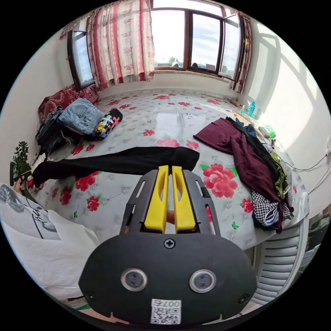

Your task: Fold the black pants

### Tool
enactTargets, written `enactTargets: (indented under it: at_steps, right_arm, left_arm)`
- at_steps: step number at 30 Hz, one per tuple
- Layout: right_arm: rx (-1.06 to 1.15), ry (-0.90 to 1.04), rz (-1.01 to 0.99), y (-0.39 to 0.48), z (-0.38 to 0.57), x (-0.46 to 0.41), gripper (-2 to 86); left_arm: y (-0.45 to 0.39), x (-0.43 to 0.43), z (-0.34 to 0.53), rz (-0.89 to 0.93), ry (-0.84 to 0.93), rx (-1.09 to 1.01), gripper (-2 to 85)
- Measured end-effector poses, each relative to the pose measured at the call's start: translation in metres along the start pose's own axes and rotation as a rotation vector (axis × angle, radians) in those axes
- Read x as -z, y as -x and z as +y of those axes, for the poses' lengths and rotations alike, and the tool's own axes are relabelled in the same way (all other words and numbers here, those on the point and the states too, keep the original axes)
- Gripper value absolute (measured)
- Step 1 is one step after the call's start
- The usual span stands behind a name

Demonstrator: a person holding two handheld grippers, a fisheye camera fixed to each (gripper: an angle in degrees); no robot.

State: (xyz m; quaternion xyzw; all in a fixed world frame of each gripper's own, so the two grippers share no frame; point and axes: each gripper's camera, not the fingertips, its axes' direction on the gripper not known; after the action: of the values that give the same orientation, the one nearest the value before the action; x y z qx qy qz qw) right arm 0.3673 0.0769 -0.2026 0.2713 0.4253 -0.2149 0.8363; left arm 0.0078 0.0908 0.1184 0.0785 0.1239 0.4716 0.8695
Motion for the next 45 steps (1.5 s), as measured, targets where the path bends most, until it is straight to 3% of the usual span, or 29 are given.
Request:
enactTargets:
  at_steps: [6,11,18,23,25,33,34,36,40,43,45]
  right_arm:
    - [-0.211,0.325,0.172,-0.029,0.072,-0.086,3.1]
    - [-0.142,0.244,0.189,-0.007,0.048,-0.101,5.2]
    - [-0.095,0.187,-0.04,0.033,-0.05,-0.178,7.6]
    - [-0.014,0.254,-0.036,0.059,-0.113,-0.241,8.5]
    - [0.002,0.277,-0.033,0.063,-0.138,-0.269,8.6]
    - [-0.047,0.41,0.03,0.06,-0.17,-0.371,4.9]
    - [-0.074,0.342,0.01,0.057,-0.17,-0.367,3.3]
    - [-0.062,0.403,0.006,0.058,-0.172,-0.369,1.4]
    - [0.188,0.373,0.15,0.076,-0.152,-0.337,0.2]
    - [0.207,0.277,0.182,0.077,-0.125,-0.304,0.1]
    - [0.165,0.28,0.178,0.076,-0.109,-0.3,0.3]
  left_arm:
    - [-0.012,-0.102,0.088,0.049,0.407,0.163,-0.8]
    - [-0.005,-0.069,0.047,0.024,0.245,0.153,0.5]
    - [0.028,-0.11,-0.092,-0.133,0.16,0.154,7.2]
    - [0.03,-0.172,-0.17,-0.16,0.25,0.174,10.6]
    - [0.023,-0.211,-0.19,-0.211,0.404,0.156,11.9]
    - [0.008,-0.209,-0.207,-0.187,0.376,0.105,4.8]
    - [0.008,-0.201,-0.208,-0.184,0.348,0.117,4.5]
    - [0.005,-0.18,-0.208,-0.199,0.262,0.118,4.2]
    - [0.015,-0.109,-0.203,-0.217,-0.002,0.198,4.2]
    - [0.024,-0.103,-0.202,-0.197,-0.083,0.234,4.5]
    - [0.03,-0.128,-0.207,-0.166,-0.042,0.239,4.8]
